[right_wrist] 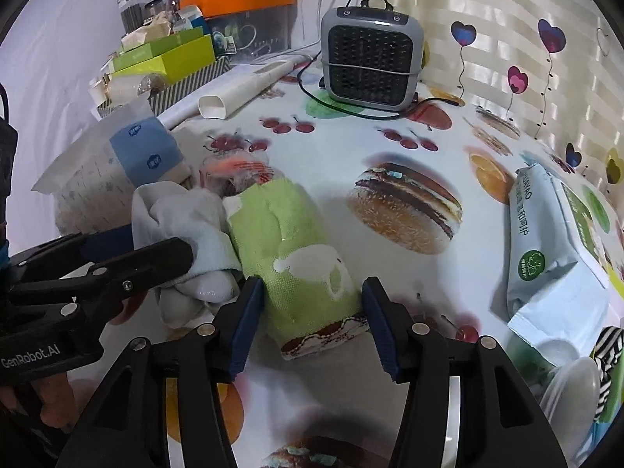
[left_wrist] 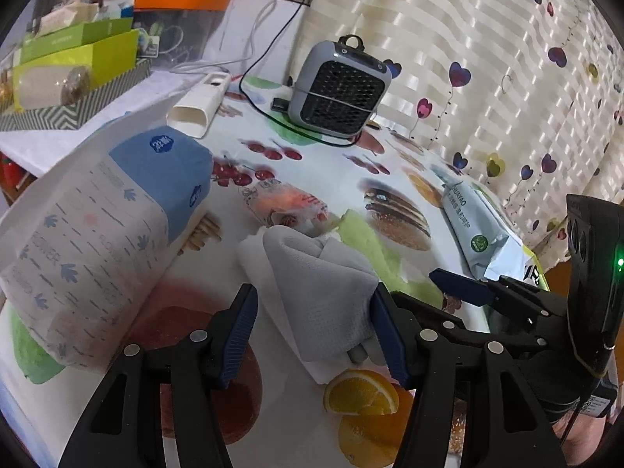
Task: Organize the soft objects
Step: 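Grasp the grey sock with the left tool while the right tool grasps the rolled green towel, then lift and carry the grey sock and green towel over the white box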
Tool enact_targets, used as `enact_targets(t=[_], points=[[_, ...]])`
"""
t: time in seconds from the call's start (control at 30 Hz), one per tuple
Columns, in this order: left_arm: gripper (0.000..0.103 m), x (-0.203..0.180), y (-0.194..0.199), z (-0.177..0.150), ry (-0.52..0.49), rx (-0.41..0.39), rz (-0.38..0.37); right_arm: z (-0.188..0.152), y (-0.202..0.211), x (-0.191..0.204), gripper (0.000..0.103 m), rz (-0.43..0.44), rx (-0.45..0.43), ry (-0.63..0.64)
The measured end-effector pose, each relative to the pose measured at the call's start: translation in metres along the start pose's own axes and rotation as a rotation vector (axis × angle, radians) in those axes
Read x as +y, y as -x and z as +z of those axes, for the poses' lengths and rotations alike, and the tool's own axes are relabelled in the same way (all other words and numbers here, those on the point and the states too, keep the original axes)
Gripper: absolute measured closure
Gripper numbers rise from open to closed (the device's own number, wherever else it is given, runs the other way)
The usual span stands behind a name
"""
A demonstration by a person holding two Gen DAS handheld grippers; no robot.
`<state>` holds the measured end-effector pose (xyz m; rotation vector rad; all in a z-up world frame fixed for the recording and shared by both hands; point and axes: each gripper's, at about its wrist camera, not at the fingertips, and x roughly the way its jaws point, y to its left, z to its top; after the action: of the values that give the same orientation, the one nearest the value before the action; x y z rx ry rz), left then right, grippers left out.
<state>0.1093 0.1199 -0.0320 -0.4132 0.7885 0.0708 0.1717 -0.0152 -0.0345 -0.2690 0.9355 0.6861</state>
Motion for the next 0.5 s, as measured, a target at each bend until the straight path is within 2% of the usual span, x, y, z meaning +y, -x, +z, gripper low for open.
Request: enact_targets(t=[0.1,0.13,0.17,0.2,0.3,0.5], points=[[0.044,-0.002,0.0,-0.001,-0.009,-0.003,-0.007,0.0,0.0,-0.003,0.051,0.012,0.006,-0.029],[0.047,-0.003,-0.001,-0.001,-0.009,-0.002,-0.01,-0.001,0.001,-0.002,0.053,0.005,0.005,-0.025],[0.057,-0.003,-0.001,-0.002,-0.011,-0.001,-0.014,-0.001,0.002,0.0,0.057,-0.001,0.004,-0.017],[0.061,-0.004,-0.001,-0.002,-0.018,0.001,-0.02,-0.002,0.003,0.002,0.062,-0.004,0.002,-0.01],[0.066,-0.011,0.003,-0.004,-0.053,-0.014,-0.004,-0.004,0.006,0.006,0.071,-0.007,-0.004,0.004],[0.074,-0.01,0.01,-0.005,-0.058,-0.021,-0.004,-0.009,0.012,0.004,0.077,0.006,-0.018,-0.013]])
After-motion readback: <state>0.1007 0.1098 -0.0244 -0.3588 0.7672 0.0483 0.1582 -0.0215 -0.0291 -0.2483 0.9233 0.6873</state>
